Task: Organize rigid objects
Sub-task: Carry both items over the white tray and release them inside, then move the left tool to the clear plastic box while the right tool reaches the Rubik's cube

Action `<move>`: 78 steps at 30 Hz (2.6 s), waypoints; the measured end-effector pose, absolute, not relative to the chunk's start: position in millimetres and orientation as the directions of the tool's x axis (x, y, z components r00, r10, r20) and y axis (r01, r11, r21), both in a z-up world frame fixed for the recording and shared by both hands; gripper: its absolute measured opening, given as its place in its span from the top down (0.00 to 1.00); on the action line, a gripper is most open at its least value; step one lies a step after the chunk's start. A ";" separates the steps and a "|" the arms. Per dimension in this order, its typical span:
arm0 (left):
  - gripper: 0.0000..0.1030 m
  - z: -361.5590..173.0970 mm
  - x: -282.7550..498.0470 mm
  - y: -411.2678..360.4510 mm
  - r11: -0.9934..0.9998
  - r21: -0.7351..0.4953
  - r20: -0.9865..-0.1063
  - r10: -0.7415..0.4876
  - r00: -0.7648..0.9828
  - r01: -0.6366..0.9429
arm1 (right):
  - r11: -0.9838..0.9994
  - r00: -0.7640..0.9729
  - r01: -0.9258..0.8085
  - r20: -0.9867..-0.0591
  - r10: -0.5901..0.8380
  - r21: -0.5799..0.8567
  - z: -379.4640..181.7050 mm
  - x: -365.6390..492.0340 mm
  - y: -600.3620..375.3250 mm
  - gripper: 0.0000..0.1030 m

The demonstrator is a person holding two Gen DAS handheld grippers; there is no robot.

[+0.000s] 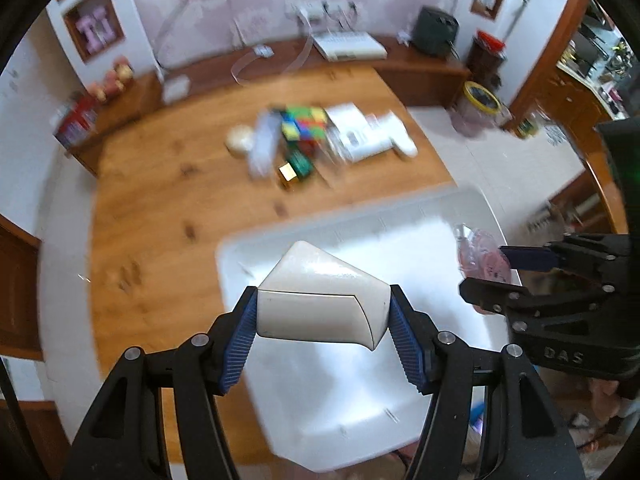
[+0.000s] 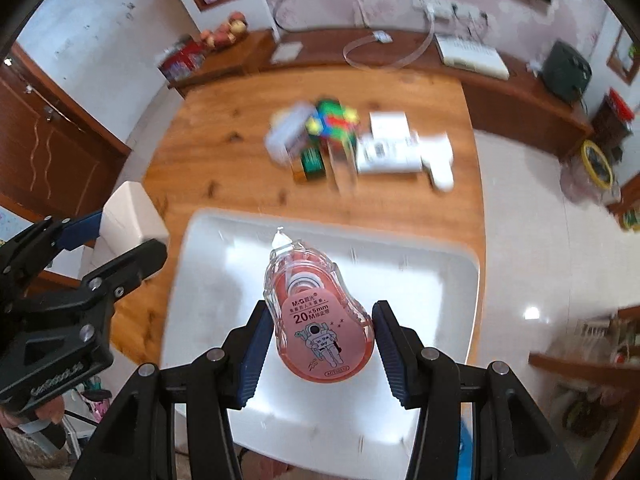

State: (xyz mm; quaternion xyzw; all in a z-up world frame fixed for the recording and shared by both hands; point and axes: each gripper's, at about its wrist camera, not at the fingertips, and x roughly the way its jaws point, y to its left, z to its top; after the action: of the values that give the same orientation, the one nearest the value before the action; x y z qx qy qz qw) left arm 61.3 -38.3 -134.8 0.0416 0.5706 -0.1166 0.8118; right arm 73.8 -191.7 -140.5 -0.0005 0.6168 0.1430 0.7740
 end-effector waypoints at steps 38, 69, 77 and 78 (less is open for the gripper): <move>0.16 -244.3 21.6 -63.6 0.978 -0.099 -0.990 -0.116 0.083 0.184 | 0.971 0.029 -0.236 -0.998 0.058 0.050 -252.4 14.4 -206.4 0.36; 0.16 -75.9 81.4 -19.1 0.987 -0.048 -0.906 -0.109 0.410 0.157 | 0.960 0.271 -0.239 -0.940 0.208 0.143 -99.8 46.8 -208.2 0.31; 0.16 -49.0 105.9 -21.5 0.980 -0.014 -0.874 -0.110 0.474 0.201 | 0.960 0.349 -0.236 -0.909 0.226 0.148 -49.8 82.5 -200.6 0.31; 0.16 -47.7 108.7 -21.9 0.979 -0.012 -0.872 -0.111 0.478 0.204 | 0.961 0.359 -0.235 -0.906 0.224 0.145 -44.1 87.6 -199.2 0.31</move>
State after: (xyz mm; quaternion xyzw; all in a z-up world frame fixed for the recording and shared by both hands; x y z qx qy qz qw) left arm 108.7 -21.9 -47.7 0.0466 0.5028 -0.0918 0.8583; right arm 87.6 -199.2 -44.1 -0.0049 0.5487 0.1393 0.8243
